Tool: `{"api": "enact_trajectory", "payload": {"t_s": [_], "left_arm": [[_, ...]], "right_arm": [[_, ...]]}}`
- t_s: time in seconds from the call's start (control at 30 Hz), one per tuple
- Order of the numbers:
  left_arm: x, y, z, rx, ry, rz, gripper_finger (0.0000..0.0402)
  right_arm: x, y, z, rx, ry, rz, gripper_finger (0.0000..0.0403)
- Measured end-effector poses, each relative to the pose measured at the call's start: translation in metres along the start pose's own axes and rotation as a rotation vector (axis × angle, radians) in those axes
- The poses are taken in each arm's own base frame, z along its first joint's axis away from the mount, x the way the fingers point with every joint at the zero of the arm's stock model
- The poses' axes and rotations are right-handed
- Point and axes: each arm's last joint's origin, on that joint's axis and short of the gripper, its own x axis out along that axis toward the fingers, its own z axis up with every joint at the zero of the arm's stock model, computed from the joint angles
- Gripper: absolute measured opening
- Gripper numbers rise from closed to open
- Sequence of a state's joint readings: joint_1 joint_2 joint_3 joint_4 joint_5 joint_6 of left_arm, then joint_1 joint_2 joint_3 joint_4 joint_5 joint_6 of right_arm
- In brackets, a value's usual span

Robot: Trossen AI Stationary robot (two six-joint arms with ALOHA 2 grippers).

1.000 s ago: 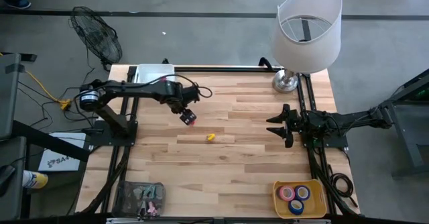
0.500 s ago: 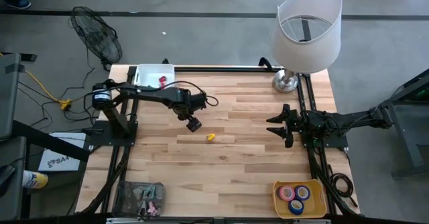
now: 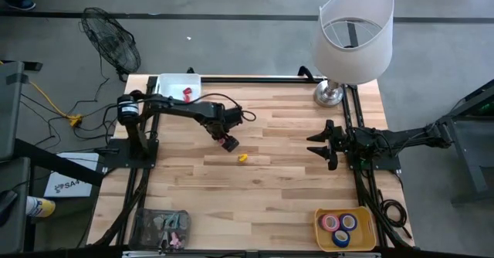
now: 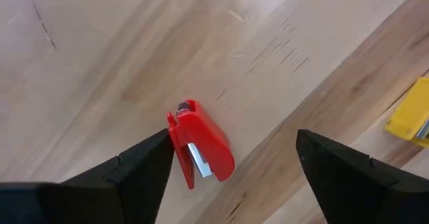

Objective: Pick and place Stapler, Stapler remover, tape
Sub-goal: Put the red stapler into the white bin

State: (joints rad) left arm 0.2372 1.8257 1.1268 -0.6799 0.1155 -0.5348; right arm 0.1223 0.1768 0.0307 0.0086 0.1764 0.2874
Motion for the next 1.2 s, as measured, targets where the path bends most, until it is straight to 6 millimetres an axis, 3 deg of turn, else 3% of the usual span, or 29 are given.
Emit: {"api": "enact_trajectory", "payload": {"t_s": [0.13,0.5,0.9,1.2], "left_arm": [[0.001,0.001,-0.001,-0.022,0.016,0.002,0.0290],[0.002,0.003,-0.004,-0.032,0.054,0.022,0.0168],[0.002,0.005,-0.010,0.025,0.120,0.021,0.0067],[-0.004,0.014,-0.010,0.099,0.191,0.014,0.0069]], "right_arm": [[0.000,0.000,0.000,0.000,0.000,0.000,0.0181],[0.000,0.000,0.000,0.000,0.001,0.000,0.0181],[0.000,0.000,0.000,0.000,0.001,-0.001,0.0181],[0.000,0.000,0.000,0.000,0.002,-0.001,0.0181]]}}
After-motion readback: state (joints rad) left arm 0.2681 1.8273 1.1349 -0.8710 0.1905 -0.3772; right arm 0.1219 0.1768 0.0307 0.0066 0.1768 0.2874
